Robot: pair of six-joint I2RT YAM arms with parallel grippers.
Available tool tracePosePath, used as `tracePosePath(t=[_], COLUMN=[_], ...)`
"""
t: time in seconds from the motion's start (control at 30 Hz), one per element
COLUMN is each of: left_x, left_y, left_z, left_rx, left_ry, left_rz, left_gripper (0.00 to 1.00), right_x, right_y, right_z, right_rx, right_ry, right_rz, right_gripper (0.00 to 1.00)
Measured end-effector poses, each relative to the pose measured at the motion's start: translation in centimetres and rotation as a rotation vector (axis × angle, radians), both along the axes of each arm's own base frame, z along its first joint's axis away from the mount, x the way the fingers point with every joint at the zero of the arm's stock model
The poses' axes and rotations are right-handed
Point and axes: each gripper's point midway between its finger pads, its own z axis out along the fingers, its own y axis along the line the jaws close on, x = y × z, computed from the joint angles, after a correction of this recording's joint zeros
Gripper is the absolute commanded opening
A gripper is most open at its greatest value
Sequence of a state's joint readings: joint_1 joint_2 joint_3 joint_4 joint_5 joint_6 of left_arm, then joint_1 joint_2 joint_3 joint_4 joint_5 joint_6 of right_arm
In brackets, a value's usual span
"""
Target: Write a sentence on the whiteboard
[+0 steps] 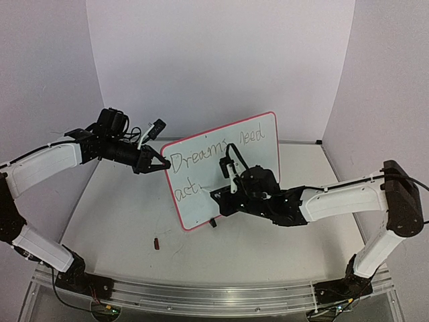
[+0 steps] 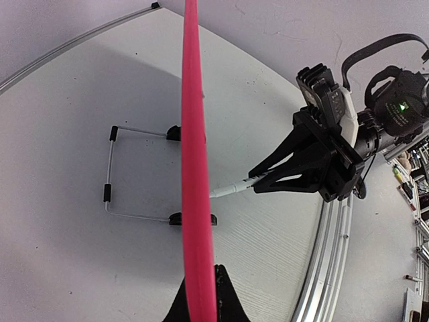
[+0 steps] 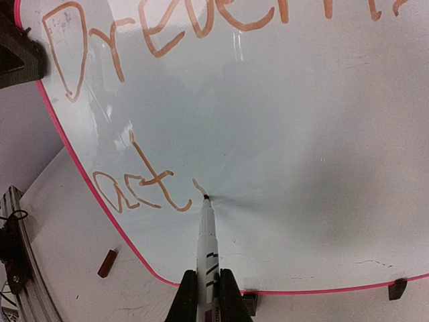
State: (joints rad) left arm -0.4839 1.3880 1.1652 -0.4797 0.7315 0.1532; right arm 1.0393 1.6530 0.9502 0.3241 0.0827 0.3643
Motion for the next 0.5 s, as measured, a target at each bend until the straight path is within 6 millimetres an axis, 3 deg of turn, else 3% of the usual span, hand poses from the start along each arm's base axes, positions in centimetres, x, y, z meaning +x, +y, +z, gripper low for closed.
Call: tracePosePath(t=[0.5], left_x=[0.00], left_y=[-0.01], left_z=[-0.01], left_rx=[0.000], left_ry=[0.000], left_rz=[0.000], left_gripper=[0.00], right_x=[-0.92], right_y=[-0.22], right_z=[-0.32], right_rx=[-0.010], right_ry=[0.005], right_rz=[0.038], right_gripper=[0.00])
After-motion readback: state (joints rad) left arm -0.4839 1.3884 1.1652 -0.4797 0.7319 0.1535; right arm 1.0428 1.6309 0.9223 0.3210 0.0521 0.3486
